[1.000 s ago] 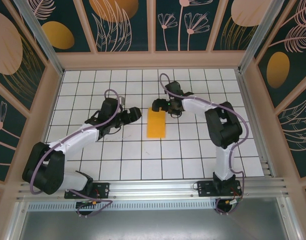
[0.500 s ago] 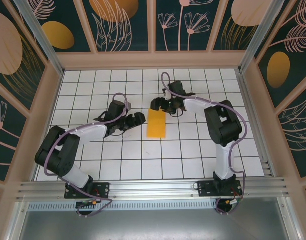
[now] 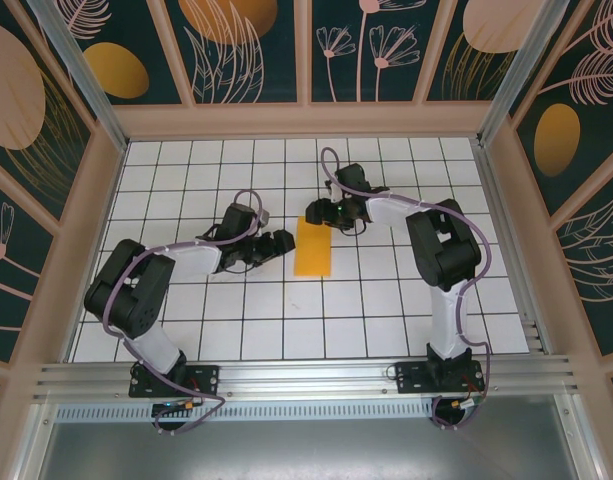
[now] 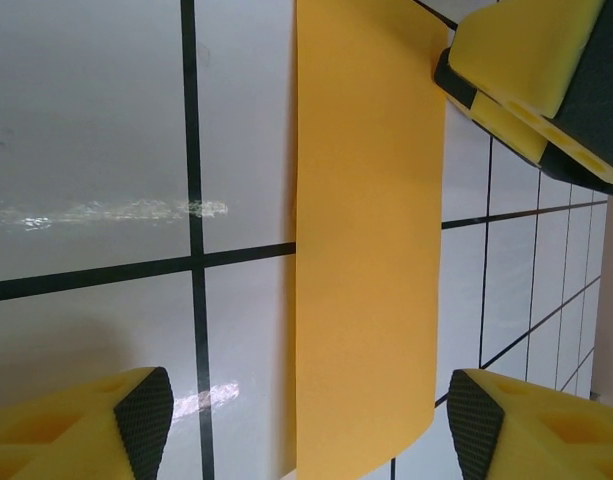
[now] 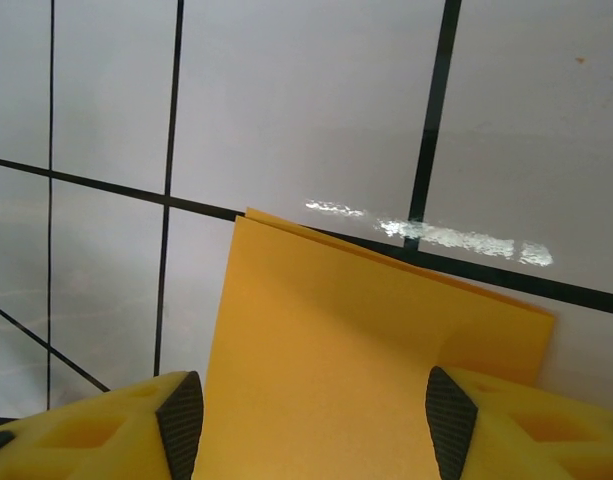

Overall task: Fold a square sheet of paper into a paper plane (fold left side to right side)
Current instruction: Third fold the triangle at the center of the table.

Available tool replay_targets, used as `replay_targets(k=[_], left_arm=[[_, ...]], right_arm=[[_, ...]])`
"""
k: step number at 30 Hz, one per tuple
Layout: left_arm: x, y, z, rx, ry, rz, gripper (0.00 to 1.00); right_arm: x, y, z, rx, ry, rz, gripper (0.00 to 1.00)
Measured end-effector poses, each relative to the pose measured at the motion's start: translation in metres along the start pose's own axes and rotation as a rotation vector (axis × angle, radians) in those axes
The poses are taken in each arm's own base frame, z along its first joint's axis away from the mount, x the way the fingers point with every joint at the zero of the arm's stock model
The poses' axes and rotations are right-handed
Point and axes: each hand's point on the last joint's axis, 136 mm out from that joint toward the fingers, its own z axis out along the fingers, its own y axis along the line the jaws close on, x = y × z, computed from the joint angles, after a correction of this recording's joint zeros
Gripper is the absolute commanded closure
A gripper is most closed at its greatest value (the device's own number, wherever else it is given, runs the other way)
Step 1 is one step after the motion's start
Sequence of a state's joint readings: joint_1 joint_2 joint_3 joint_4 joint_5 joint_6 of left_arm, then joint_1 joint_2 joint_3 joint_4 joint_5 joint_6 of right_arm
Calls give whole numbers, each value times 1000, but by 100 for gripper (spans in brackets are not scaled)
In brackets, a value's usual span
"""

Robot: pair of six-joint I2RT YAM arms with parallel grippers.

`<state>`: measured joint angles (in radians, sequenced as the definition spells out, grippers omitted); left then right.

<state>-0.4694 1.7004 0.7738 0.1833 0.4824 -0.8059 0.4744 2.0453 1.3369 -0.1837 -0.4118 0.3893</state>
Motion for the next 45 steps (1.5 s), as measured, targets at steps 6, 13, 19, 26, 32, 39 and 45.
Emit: replay_targets(k=[6, 13, 19, 26, 32, 39, 45], left_arm=[[0, 0, 8, 12, 26, -9, 27], [-3, -5, 16, 23, 42, -10, 27], [-4, -11, 22, 29, 49, 0, 28], [-6, -16, 32, 32, 62, 5, 29], [-6, -19, 35, 34, 67, 10, 29], [-3, -22, 40, 41, 80, 18, 35], [3, -24, 45, 48, 98, 25, 43]], right_arm=[[7, -15, 0, 17, 13, 15, 52], [7, -23, 0, 13, 7, 20, 62], [7, -25, 0, -28, 1, 22, 63], [7, -25, -1, -56, -1, 22, 64], [8, -24, 0, -60, -2, 22, 64], [8, -24, 0, -64, -1, 22, 64], [7, -23, 0, -68, -2, 21, 64]])
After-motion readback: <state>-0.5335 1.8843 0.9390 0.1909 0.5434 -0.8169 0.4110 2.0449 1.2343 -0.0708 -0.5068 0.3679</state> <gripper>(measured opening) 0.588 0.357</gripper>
